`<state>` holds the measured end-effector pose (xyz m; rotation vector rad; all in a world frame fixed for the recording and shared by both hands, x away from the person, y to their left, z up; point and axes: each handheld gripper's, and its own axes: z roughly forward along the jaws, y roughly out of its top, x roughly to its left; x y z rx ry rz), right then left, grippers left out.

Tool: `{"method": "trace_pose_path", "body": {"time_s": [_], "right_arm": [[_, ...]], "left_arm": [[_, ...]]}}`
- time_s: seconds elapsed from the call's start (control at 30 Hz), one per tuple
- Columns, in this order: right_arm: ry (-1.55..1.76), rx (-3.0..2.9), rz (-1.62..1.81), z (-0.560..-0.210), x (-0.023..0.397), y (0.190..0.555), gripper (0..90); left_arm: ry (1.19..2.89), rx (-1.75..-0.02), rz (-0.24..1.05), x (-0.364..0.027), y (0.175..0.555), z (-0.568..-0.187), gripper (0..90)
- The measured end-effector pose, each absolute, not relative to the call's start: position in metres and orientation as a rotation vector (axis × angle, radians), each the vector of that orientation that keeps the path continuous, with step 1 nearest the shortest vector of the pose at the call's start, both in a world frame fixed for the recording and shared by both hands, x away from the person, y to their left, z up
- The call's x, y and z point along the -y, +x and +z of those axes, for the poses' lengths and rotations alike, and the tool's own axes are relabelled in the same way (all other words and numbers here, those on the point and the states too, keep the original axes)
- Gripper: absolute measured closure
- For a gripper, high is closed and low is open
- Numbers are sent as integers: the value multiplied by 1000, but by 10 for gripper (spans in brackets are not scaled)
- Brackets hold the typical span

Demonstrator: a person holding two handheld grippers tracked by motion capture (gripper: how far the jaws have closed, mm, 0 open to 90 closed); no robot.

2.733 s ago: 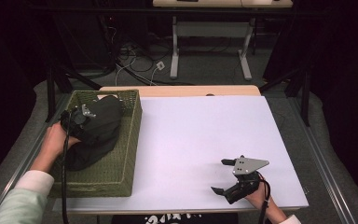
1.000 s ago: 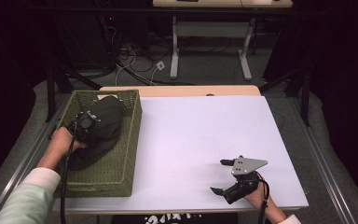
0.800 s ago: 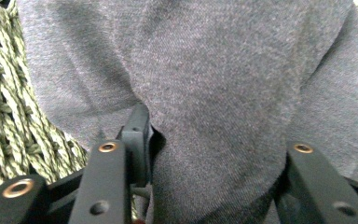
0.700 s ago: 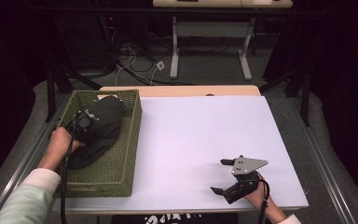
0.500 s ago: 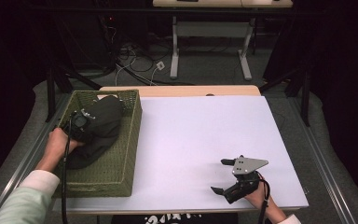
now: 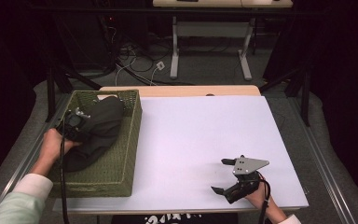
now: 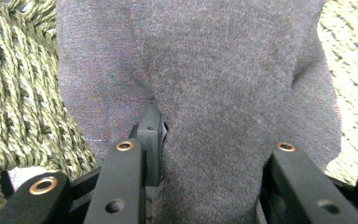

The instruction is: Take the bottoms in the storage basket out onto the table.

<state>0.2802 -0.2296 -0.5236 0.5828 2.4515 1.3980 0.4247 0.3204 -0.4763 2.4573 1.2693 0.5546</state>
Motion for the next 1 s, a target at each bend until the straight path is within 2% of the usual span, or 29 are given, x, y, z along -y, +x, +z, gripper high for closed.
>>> {"method": "trace_pose_path", "body": {"time_s": [1.0], "right_arm": [[590,-2451,1396,-524,231,282,5]], "left_arm": [[2324,-1187,516,-324,405,-449,678]]}}
